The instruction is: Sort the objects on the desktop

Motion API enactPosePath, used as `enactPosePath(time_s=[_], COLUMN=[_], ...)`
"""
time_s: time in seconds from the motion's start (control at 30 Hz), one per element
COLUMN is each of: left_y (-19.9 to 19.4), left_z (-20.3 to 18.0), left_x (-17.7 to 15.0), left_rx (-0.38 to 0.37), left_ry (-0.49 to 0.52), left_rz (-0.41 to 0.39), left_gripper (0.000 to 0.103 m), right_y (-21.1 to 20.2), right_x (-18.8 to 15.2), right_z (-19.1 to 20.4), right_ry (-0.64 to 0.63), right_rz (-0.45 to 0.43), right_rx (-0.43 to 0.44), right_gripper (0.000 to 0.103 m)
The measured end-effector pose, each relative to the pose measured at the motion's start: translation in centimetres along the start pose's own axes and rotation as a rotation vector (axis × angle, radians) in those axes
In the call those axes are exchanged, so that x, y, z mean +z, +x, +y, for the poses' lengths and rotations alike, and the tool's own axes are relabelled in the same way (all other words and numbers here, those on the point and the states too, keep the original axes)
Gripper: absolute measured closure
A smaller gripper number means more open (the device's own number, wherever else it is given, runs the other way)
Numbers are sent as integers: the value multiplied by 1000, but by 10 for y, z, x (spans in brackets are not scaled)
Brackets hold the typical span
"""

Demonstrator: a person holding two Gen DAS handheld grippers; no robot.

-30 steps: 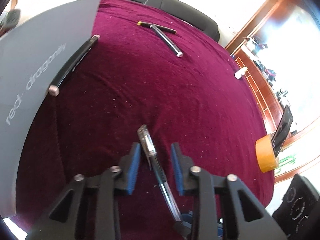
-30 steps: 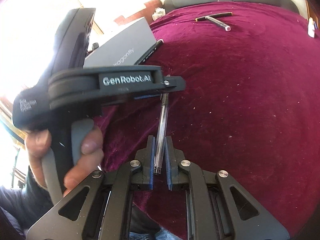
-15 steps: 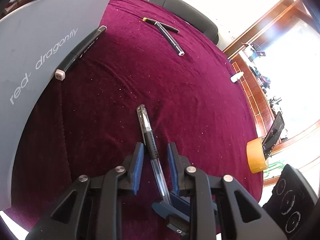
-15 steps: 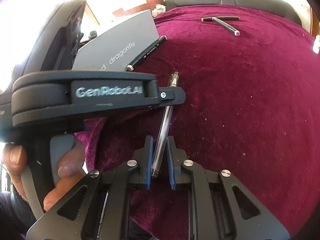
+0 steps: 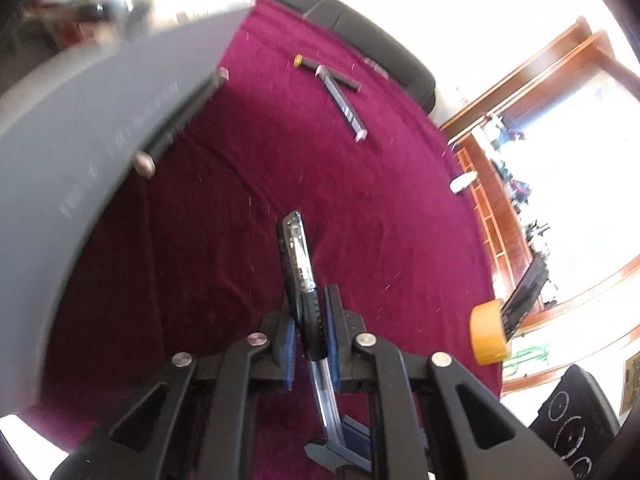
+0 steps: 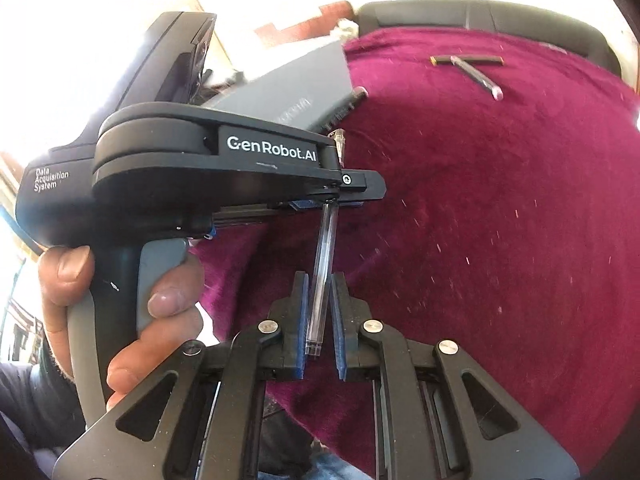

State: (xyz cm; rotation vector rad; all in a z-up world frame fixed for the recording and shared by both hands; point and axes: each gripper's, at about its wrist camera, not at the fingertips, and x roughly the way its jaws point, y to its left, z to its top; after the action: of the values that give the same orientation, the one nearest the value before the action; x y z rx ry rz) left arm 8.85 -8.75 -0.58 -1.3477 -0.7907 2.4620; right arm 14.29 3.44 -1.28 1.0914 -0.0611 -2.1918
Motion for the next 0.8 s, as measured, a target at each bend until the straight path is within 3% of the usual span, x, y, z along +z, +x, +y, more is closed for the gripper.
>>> enactPosePath(time_s=[0.1,0.27,0.4,0.57,0.6,0.67,0.8], left_y=[-35,-93,-120,-125,-124,-120,-113], left_z=[-3,-1,12,22,21,21,15], left_x=[13,44,65,62,59,51,39], left_rx=[-28,3,22,31,32,17,21], left_ry=[4,18,0,20,28,47,74], left_rz=[-82,-234,-307,-301,-297,-285,-276], left_gripper=[0,0,0,0,0,0,0], right_y=[-12,-28,-27,-22,-19,-9,31], right_x=[16,54,85,91,89,89,84], right_z=[12,35,57,55,49,35,9], right_ry=[-32,-88,-143,-165,-162,-149,-185], right_rz=[-45,-127,-174,-193,-180,-150,-27], right_rx=[25,89,114,67,43,-11,-34], right_gripper=[93,93,93,90,87,70,68])
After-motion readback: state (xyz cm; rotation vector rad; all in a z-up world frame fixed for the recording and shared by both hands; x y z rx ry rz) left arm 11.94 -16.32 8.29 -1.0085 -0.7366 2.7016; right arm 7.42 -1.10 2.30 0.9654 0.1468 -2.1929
